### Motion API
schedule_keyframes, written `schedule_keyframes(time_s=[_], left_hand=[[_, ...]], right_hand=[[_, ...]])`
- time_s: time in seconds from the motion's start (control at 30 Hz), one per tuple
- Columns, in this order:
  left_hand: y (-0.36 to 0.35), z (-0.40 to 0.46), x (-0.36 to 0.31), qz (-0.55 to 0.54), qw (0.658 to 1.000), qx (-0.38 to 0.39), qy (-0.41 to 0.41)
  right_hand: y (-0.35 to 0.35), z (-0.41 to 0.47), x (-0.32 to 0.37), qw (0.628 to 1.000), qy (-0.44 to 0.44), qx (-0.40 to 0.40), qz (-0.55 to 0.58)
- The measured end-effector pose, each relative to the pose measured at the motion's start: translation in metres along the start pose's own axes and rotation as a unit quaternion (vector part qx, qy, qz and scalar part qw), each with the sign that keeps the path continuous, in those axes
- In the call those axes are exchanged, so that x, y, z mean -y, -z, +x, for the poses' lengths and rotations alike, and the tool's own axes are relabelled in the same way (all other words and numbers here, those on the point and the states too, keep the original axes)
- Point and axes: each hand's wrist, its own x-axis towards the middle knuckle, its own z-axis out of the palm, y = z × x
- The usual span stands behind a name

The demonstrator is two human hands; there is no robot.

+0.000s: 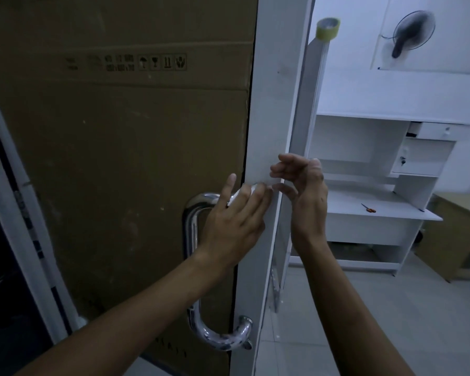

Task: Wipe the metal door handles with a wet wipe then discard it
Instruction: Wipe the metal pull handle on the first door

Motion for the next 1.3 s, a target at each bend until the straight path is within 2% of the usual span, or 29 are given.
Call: schedule_keyframes(time_s=[0.17, 0.27, 0.37, 0.43, 0.5, 0.6, 0.63, 0.7, 0.8, 0.93, 1.0, 1.03, 1.13, 1.23, 1.3], left_hand=[[0.010, -0.006, 0.006, -0.139, 0.981, -0.003, 0.136], [0.010, -0.011, 0.015, -0.215, 0.959, -0.005, 0.185], [0.009, -0.014, 0.020, -0.300, 0.925, -0.026, 0.230], [0.007, -0.016, 0.025, -0.362, 0.890, -0.025, 0.274], [0.006, -0.016, 0.029, -0.413, 0.860, -0.012, 0.299], [0.005, -0.016, 0.038, -0.447, 0.839, 0.032, 0.309], [0.003, -0.017, 0.042, -0.469, 0.821, 0.054, 0.320], [0.000, -0.021, 0.052, -0.541, 0.761, 0.090, 0.346], [-0.004, -0.028, 0.062, -0.605, 0.682, 0.108, 0.395], [-0.011, -0.056, 0.061, -0.687, 0.536, 0.130, 0.473], [-0.016, -0.073, 0.052, -0.723, 0.477, 0.131, 0.482], [-0.018, -0.079, 0.047, -0.734, 0.458, 0.127, 0.486], [-0.021, -0.091, 0.031, -0.750, 0.438, 0.100, 0.486], [-0.025, -0.108, 0.007, -0.735, 0.490, 0.050, 0.466], [-0.026, -0.122, -0.009, -0.734, 0.506, 0.036, 0.452]], right_hand=[[-0.005, -0.001, -0.001, 1.000, 0.007, 0.006, 0.002], [-0.013, -0.002, -0.003, 0.999, 0.016, 0.025, -0.013], [-0.019, -0.006, -0.005, 0.997, 0.028, 0.059, -0.032], [-0.022, -0.009, -0.006, 0.996, 0.029, 0.078, -0.040], [-0.024, -0.012, -0.006, 0.995, 0.023, 0.089, -0.045], [-0.029, -0.013, -0.004, 0.994, 0.022, 0.096, -0.055], [-0.031, -0.013, -0.003, 0.993, 0.022, 0.096, -0.057], [-0.037, -0.012, 0.001, 0.993, 0.026, 0.098, -0.063], [-0.049, -0.011, 0.004, 0.992, 0.029, 0.104, -0.070], [-0.062, -0.012, 0.004, 0.987, 0.045, 0.118, -0.100], [-0.065, -0.012, 0.002, 0.983, 0.056, 0.124, -0.121], [-0.065, -0.013, 0.002, 0.982, 0.062, 0.124, -0.131], [-0.064, -0.014, -0.002, 0.977, 0.072, 0.122, -0.159], [-0.065, -0.017, -0.004, 0.968, 0.090, 0.125, -0.199], [-0.069, -0.017, -0.004, 0.952, 0.111, 0.137, -0.250]])
